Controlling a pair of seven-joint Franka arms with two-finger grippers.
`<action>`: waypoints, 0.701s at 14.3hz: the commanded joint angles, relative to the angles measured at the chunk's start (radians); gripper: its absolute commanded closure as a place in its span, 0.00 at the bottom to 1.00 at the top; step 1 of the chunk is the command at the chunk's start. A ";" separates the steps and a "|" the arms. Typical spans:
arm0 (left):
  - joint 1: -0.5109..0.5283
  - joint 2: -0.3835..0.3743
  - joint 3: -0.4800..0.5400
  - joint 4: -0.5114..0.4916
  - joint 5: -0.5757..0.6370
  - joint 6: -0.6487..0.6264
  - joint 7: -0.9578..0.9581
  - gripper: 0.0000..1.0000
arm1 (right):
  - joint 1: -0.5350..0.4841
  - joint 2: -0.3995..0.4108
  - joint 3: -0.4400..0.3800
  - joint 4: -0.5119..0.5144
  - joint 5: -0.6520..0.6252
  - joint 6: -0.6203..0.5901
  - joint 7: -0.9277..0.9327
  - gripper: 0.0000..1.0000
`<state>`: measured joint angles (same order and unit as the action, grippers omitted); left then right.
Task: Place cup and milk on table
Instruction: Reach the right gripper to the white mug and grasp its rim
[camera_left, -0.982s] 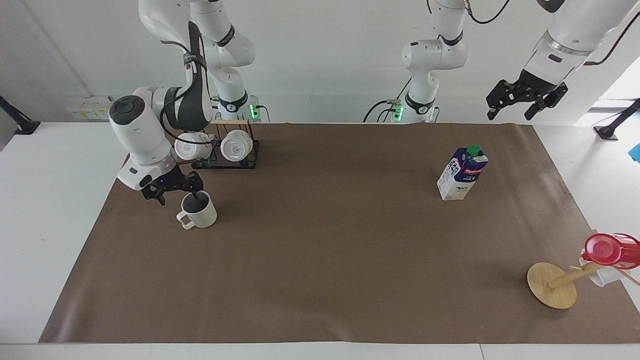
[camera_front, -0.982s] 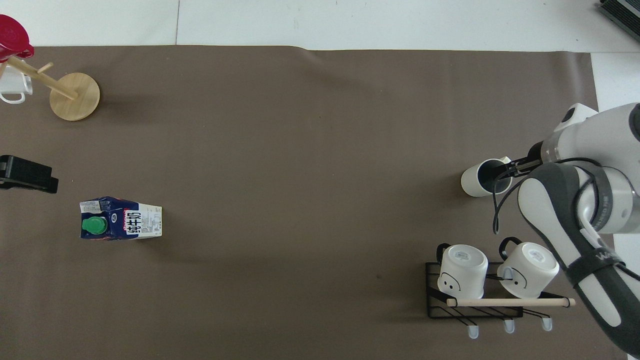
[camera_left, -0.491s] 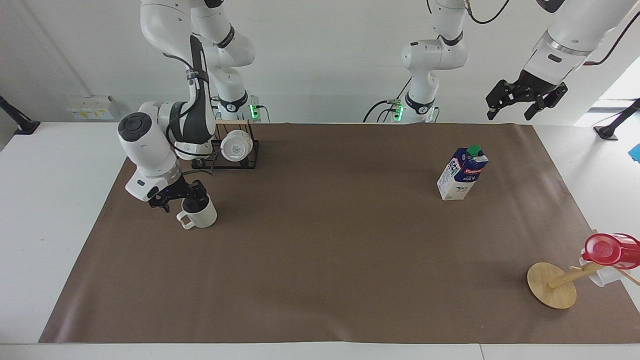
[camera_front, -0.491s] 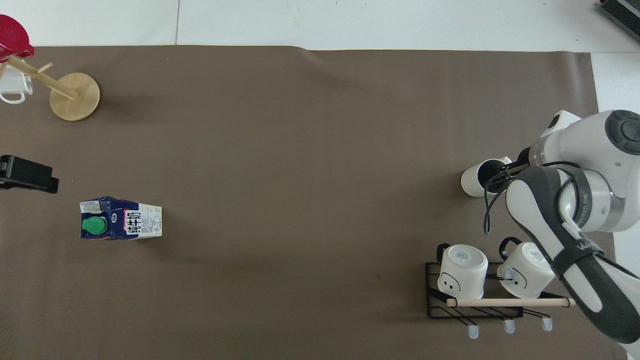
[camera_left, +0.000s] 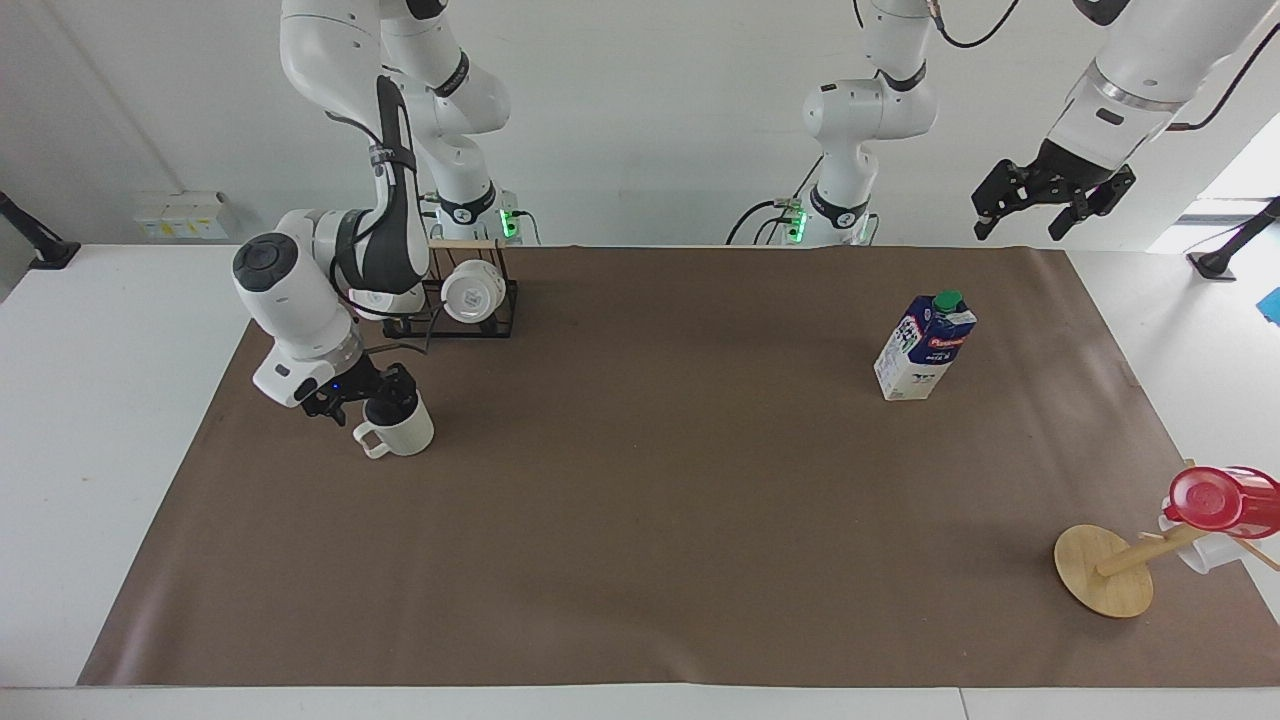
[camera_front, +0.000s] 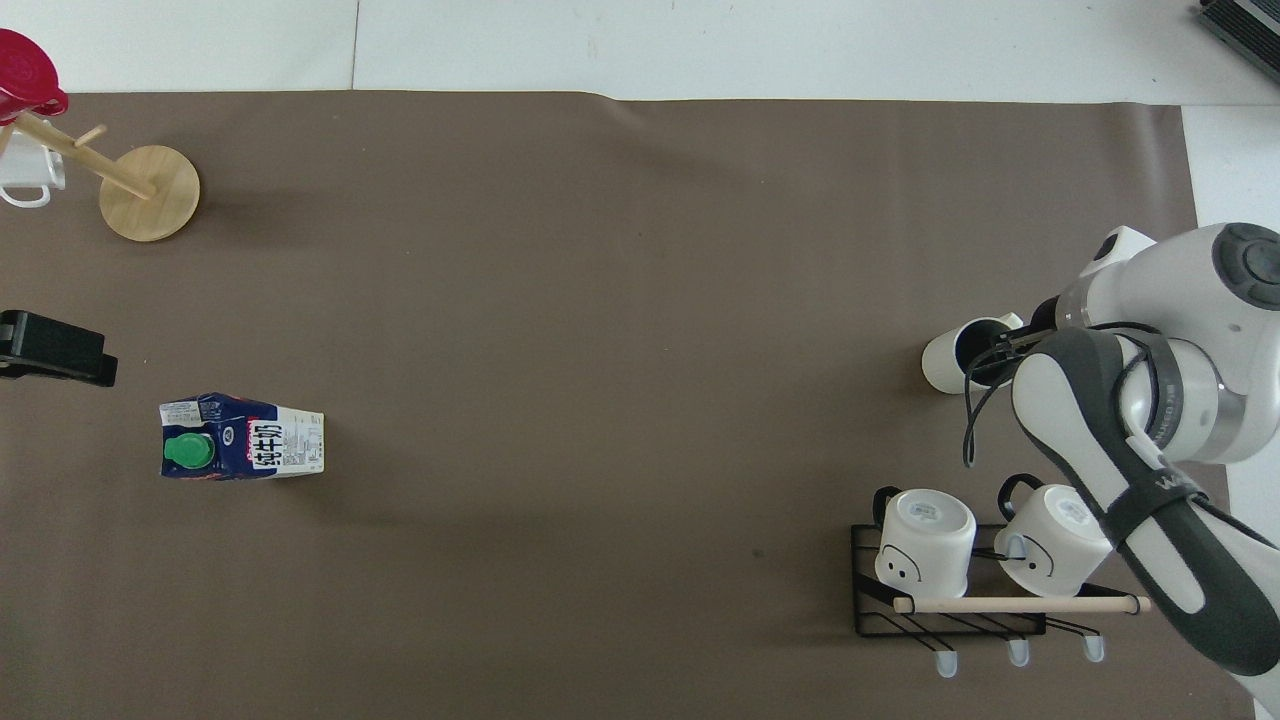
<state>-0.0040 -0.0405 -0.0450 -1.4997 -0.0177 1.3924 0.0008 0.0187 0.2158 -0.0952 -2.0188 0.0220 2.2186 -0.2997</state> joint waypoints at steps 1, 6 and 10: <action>0.007 -0.005 -0.003 0.010 0.004 -0.021 0.004 0.00 | -0.017 0.002 0.006 -0.009 0.029 0.024 -0.079 0.00; 0.007 -0.004 -0.003 0.010 0.004 -0.015 0.001 0.00 | -0.019 0.002 0.006 -0.008 0.029 0.024 -0.088 0.54; 0.007 -0.004 -0.003 0.010 0.004 -0.015 0.004 0.00 | -0.019 0.005 0.006 -0.005 0.030 0.022 -0.075 1.00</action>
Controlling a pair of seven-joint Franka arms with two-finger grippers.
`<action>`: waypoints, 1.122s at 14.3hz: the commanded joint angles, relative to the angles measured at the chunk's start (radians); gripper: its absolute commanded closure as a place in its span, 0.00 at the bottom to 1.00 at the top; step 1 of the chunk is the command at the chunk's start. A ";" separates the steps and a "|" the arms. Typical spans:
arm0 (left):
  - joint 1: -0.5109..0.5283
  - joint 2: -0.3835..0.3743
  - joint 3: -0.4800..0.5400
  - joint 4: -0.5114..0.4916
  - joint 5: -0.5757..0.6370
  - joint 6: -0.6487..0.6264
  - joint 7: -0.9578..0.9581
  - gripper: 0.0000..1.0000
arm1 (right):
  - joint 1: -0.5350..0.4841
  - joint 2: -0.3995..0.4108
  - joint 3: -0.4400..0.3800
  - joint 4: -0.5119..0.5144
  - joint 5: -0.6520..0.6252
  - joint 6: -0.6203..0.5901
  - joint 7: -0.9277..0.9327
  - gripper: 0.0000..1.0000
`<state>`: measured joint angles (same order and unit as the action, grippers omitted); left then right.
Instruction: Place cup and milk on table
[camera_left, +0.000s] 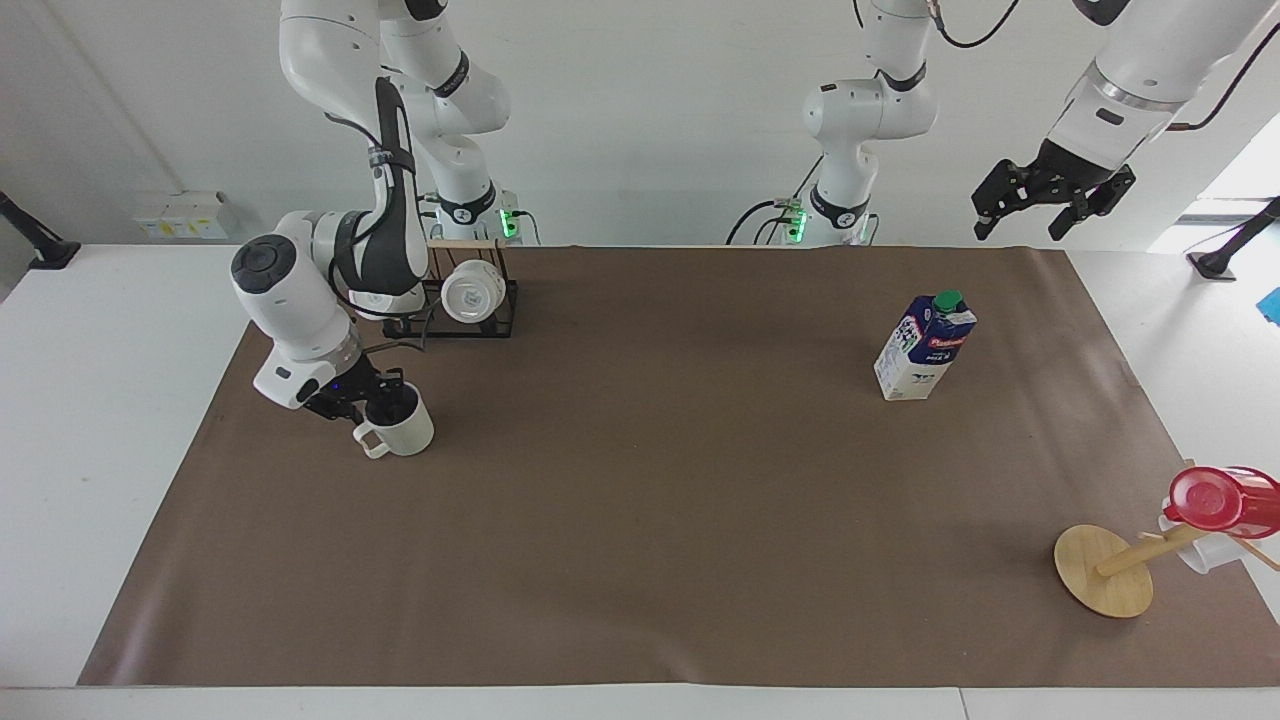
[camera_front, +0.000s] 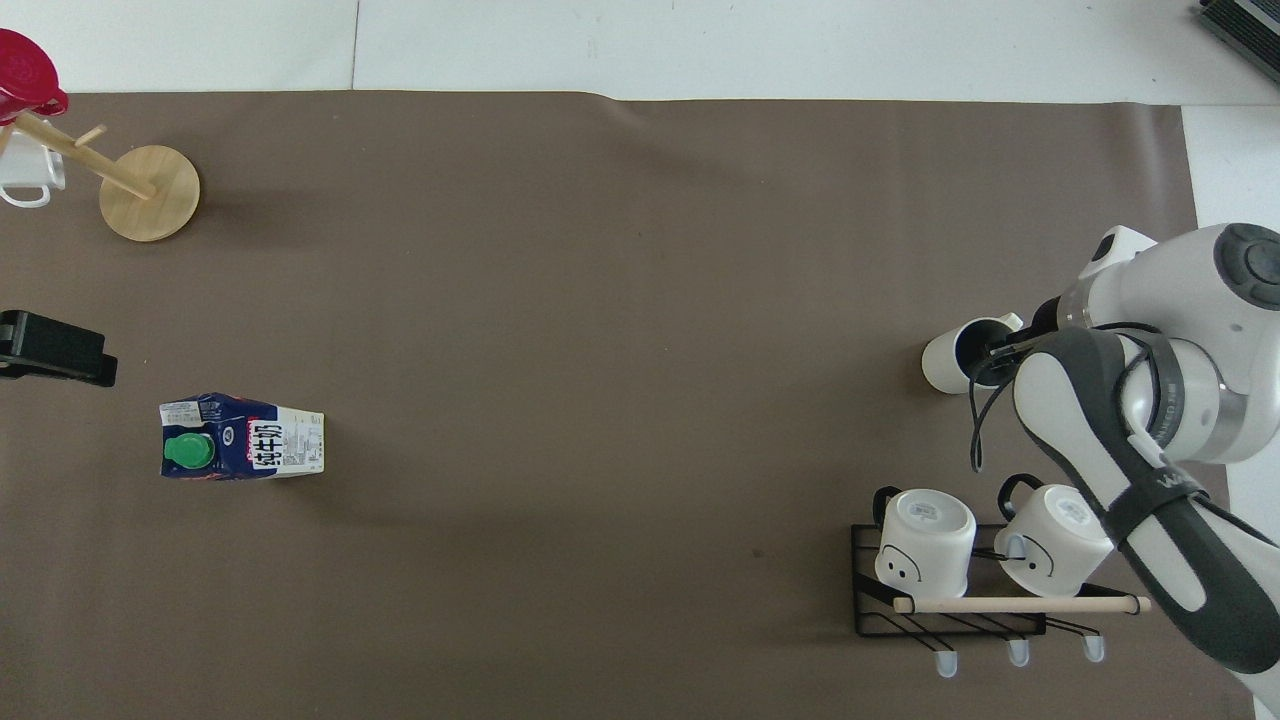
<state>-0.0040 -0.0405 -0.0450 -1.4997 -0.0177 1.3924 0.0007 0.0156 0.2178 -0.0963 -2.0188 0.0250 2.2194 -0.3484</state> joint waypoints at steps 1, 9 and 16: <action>0.007 -0.004 -0.003 0.010 0.004 -0.015 0.007 0.00 | -0.016 0.005 0.007 -0.003 0.027 0.022 -0.021 1.00; 0.010 -0.005 -0.001 0.010 0.005 -0.015 0.010 0.00 | -0.035 0.028 0.006 0.057 0.053 0.012 0.061 1.00; 0.010 -0.005 -0.001 0.010 0.005 -0.012 0.005 0.00 | -0.017 -0.044 0.016 0.107 0.053 -0.050 0.233 1.00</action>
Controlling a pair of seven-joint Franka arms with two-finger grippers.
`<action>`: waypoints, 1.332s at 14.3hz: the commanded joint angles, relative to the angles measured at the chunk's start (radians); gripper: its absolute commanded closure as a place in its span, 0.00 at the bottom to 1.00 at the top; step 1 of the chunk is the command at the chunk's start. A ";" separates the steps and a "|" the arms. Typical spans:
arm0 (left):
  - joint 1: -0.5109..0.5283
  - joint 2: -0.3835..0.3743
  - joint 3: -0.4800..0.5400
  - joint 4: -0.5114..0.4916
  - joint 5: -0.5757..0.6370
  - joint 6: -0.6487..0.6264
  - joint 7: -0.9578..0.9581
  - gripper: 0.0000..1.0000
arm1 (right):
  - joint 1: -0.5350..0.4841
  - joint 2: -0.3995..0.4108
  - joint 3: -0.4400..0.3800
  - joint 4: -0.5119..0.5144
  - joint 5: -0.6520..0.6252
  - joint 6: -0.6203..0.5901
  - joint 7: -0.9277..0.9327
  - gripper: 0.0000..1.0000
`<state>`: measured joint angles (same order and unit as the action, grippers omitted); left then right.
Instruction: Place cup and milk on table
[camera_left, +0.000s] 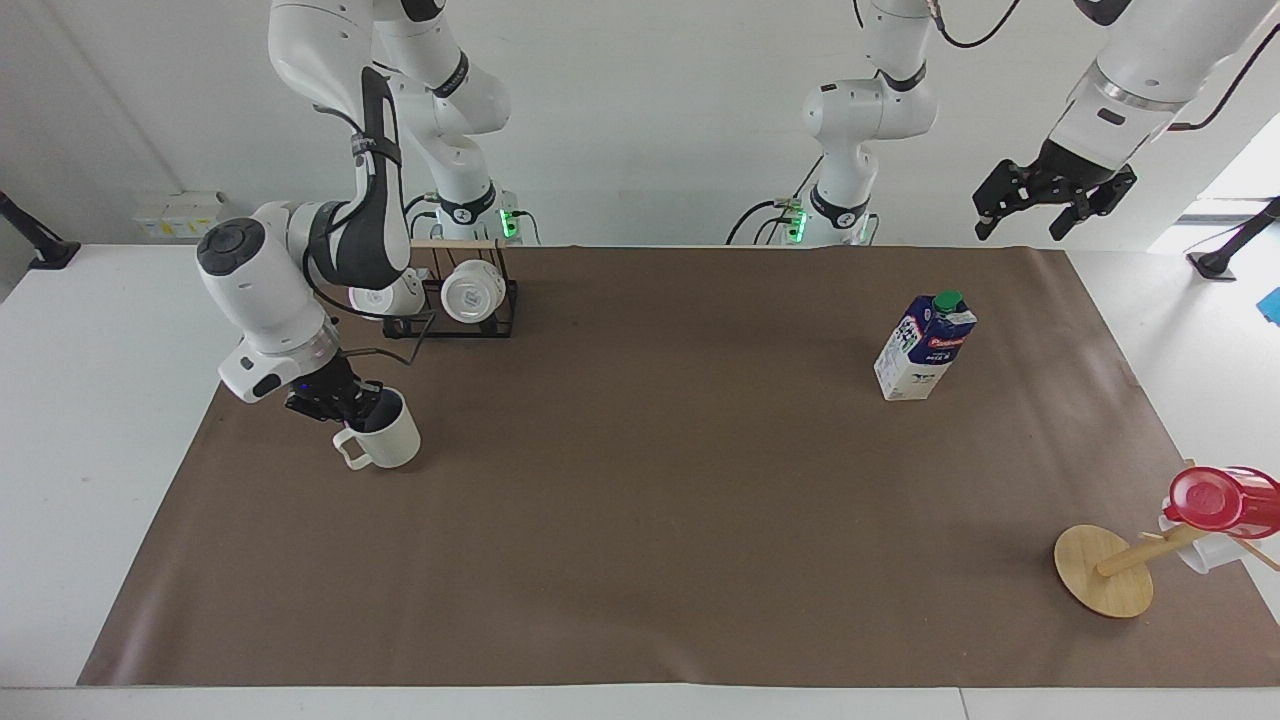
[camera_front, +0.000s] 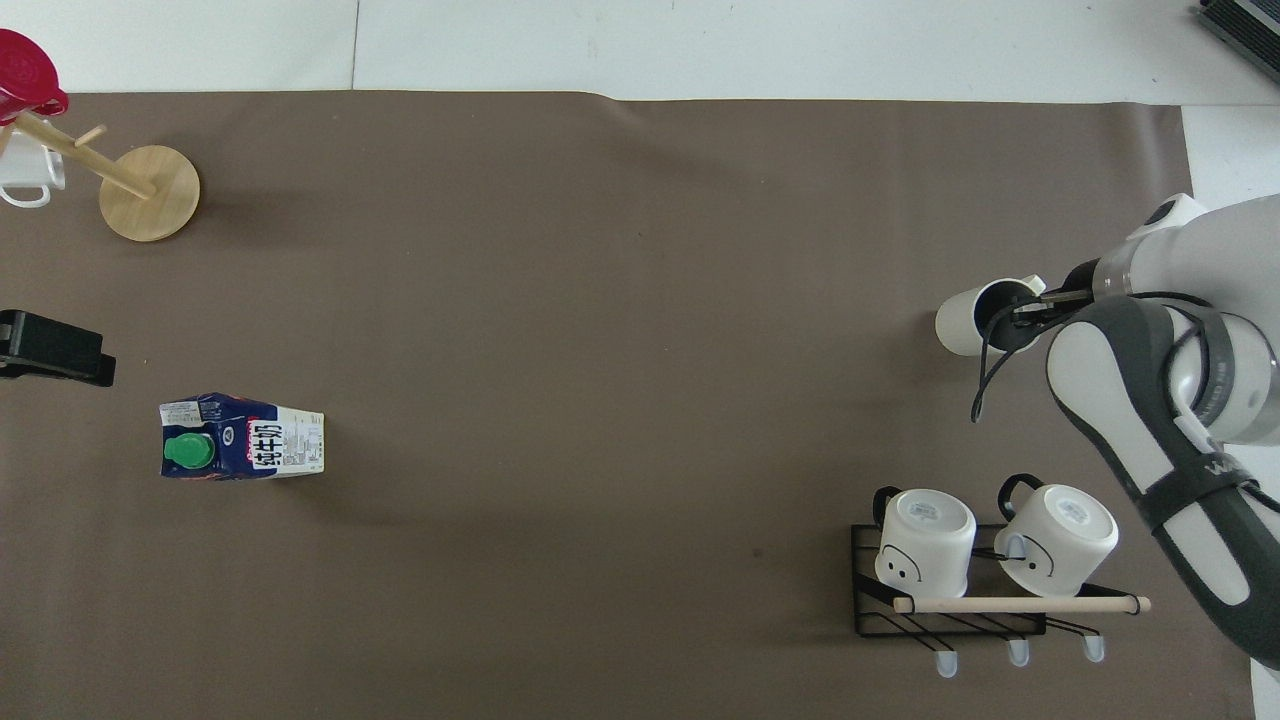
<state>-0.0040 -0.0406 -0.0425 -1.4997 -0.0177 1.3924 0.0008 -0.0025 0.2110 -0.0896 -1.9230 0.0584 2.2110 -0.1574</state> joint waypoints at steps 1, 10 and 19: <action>0.010 -0.005 -0.003 0.010 0.005 -0.012 0.007 0.00 | 0.010 -0.051 0.010 0.024 0.018 -0.071 0.064 1.00; 0.021 -0.005 -0.003 0.010 0.009 -0.013 0.005 0.00 | 0.142 -0.102 0.011 0.113 -0.032 -0.237 0.252 1.00; 0.019 -0.074 -0.002 -0.118 0.010 0.091 0.008 0.00 | 0.436 -0.073 0.016 0.090 -0.043 -0.191 0.674 1.00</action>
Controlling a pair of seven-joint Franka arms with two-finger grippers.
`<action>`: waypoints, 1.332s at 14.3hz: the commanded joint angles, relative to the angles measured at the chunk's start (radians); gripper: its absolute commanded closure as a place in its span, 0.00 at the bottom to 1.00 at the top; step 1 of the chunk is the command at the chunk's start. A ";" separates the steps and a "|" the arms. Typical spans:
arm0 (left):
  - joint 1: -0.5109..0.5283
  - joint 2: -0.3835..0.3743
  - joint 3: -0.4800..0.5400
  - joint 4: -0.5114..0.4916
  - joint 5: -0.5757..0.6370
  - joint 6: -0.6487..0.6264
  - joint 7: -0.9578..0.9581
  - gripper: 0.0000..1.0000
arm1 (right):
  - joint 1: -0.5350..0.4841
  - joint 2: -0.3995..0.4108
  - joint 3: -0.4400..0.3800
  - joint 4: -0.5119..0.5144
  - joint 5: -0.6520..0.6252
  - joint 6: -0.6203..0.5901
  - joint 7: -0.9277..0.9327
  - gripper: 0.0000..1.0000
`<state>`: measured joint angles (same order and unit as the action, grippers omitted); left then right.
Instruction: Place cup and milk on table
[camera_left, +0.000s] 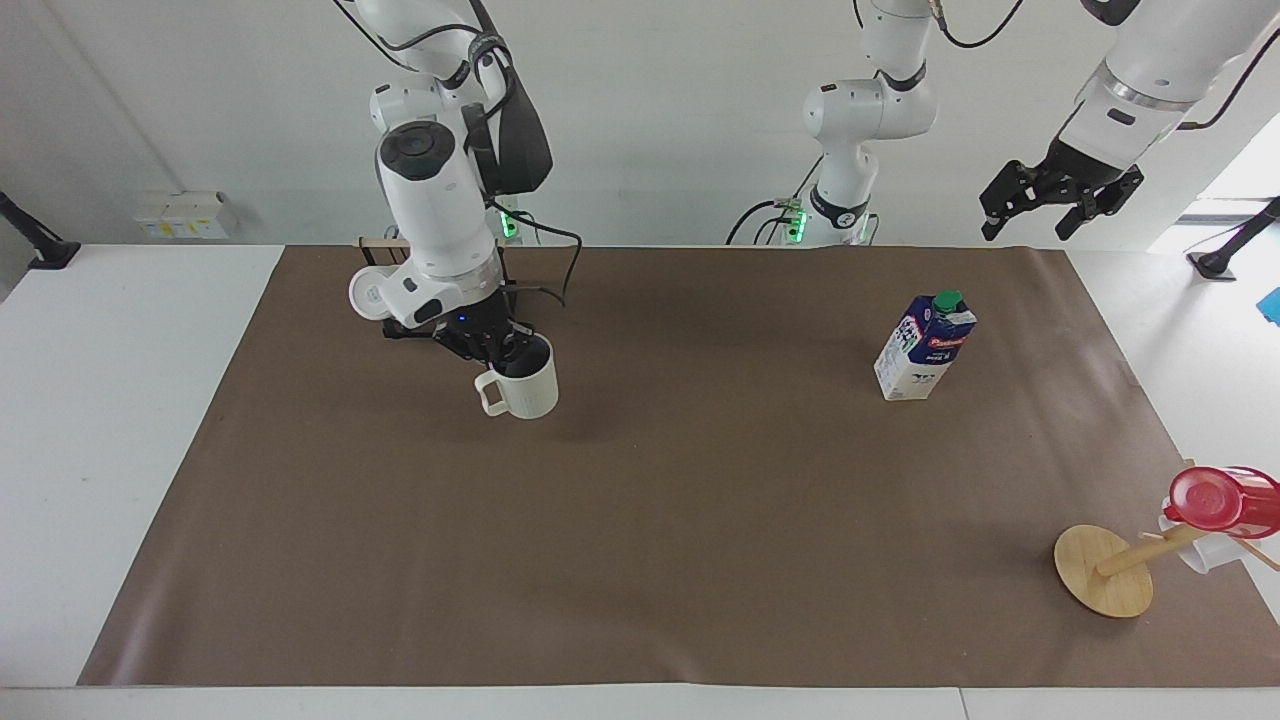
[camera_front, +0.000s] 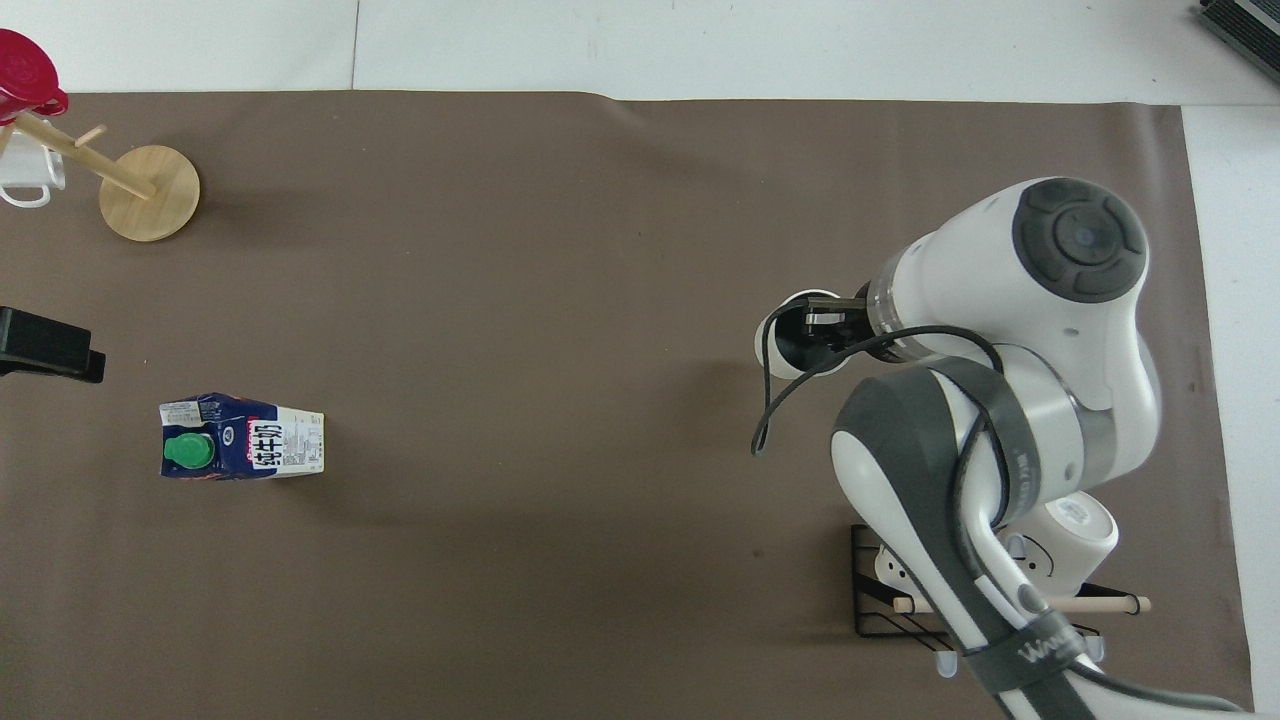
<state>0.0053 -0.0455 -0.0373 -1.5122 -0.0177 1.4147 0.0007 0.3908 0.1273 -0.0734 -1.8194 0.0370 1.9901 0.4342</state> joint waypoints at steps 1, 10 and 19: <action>0.010 -0.108 -0.007 -0.171 0.010 0.111 0.010 0.00 | 0.071 0.023 0.000 -0.018 -0.022 0.053 0.134 1.00; 0.007 -0.198 -0.009 -0.485 0.010 0.373 0.065 0.00 | 0.181 0.072 0.001 -0.028 -0.008 0.091 0.196 1.00; -0.007 -0.241 -0.012 -0.681 0.010 0.556 0.065 0.00 | 0.258 0.155 0.001 -0.050 -0.019 0.191 0.281 1.00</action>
<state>0.0049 -0.2375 -0.0531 -2.1213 -0.0176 1.9198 0.0562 0.6508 0.2864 -0.0718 -1.8565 0.0362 2.1605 0.6913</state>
